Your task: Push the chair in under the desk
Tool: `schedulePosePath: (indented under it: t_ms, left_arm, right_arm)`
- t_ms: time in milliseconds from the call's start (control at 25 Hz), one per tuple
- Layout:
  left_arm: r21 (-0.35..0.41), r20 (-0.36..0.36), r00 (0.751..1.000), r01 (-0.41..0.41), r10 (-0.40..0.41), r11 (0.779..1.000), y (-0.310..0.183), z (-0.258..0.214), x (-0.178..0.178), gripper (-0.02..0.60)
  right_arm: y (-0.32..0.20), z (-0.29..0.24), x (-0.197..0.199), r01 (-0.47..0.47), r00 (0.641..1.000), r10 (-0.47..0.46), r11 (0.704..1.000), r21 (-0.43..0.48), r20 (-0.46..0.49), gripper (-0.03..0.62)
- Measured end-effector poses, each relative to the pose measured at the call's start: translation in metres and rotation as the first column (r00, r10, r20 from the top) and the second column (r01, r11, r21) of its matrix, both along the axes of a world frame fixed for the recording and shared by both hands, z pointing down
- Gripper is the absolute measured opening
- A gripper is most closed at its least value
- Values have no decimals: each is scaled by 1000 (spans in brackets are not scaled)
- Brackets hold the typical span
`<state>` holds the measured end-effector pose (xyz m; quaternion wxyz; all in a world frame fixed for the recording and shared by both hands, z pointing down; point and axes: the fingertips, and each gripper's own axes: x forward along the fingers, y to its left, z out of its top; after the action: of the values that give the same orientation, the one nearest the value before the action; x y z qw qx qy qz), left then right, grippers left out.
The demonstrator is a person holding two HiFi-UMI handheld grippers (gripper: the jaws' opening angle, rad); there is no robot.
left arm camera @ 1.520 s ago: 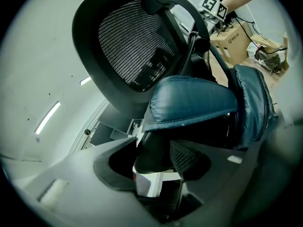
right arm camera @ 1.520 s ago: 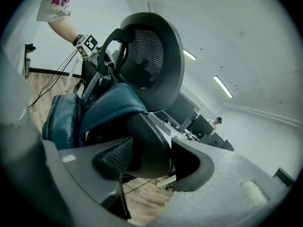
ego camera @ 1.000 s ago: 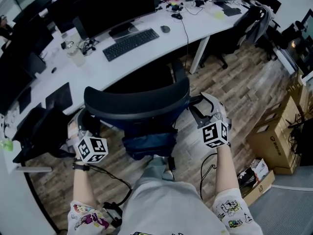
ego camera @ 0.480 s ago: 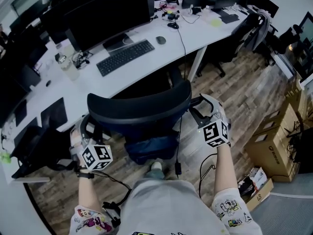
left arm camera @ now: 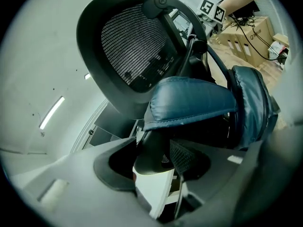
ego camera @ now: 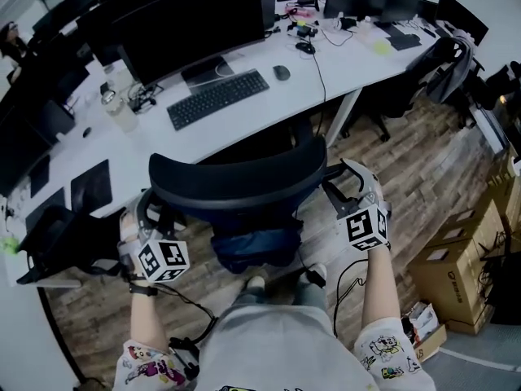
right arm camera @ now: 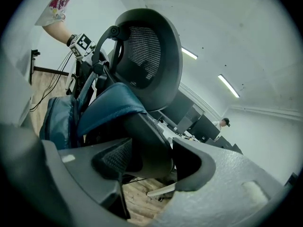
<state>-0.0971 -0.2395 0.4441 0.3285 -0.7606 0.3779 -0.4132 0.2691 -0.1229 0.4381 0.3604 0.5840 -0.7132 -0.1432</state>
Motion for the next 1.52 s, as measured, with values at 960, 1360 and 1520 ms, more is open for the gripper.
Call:
schedulePosePath:
  t_ms: [960,1360,1520]
  left_arm:
    - [-7,-14,951,308,-308,951,48,2,86,227]
    - [-13,-3,945,326,-327,945,38,3,91,227]
    - [-5,-14,944,329,-329,944,28,4,101,227]
  right_arm:
    - [-71,-3,104,337,941,-337,941,10,7,261]
    - [-85,-3,109,350,937,-351,936,21,8,262]
    - [-98,-3,119,347,938,-347,938,12,4,262]
